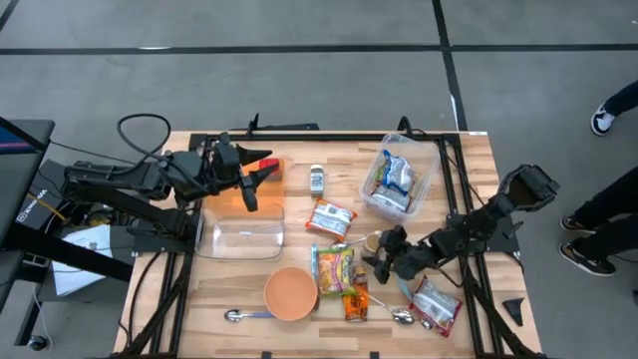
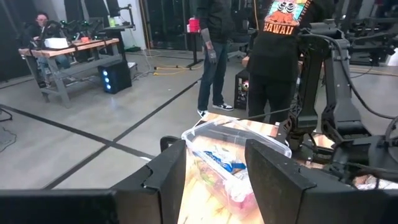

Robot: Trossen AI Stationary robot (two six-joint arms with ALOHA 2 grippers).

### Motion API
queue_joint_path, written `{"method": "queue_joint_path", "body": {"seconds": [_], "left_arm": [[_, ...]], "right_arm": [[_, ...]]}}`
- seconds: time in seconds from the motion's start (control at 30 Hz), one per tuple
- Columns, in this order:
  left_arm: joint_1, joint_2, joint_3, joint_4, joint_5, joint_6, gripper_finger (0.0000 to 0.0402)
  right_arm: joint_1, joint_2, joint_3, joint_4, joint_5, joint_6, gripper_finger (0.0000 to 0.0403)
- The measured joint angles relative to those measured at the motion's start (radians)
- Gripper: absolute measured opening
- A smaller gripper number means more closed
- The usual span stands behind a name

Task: Pick & Place Food Item
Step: Put the golden seasoning bottle into the orange bin

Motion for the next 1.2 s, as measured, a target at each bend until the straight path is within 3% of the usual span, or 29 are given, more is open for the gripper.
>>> {"method": "queue_joint_path", "body": {"seconds": [0.17, 0.3, 0.47, 0.63, 0.77, 0.87, 1.2], "left_arm": [[0.0, 0.0, 0.0, -0.025, 0.006, 0.0, 0.0158], [0.013, 0.017, 0.0, -0.099, 0.066, -0.012, 0.0158], [0.044, 0.087, 0.0, -0.107, 0.244, -0.049, 0.0177], [0.076, 0.211, 0.0, 0.094, 0.409, -0.056, 0.0237], [0.084, 0.3, 0.002, 0.279, 0.485, -0.013, 0.0288], [0.084, 0.365, 0.014, 0.34, 0.488, 0.027, 0.0309], [0.077, 0.479, 0.139, 0.343, 0.488, 0.153, 0.0319]], "right_arm": [[0.039, -0.008, 0.094, -0.021, -0.042, 0.005, 0.0276], [0.07, -0.046, 0.238, -0.19, -0.07, -0.027, 0.0276], [0.057, -0.122, 0.453, -0.602, -0.064, -0.12, 0.0276], [-0.013, -0.175, 0.6, -0.796, -0.072, -0.284, 0.0276], [-0.108, -0.199, 0.66, -0.869, -0.14, -0.412, 0.0276], [-0.187, -0.207, 0.697, -0.876, -0.192, -0.505, 0.0276], [-0.344, -0.156, 0.804, -0.866, -0.327, -0.698, 0.0276]]}}
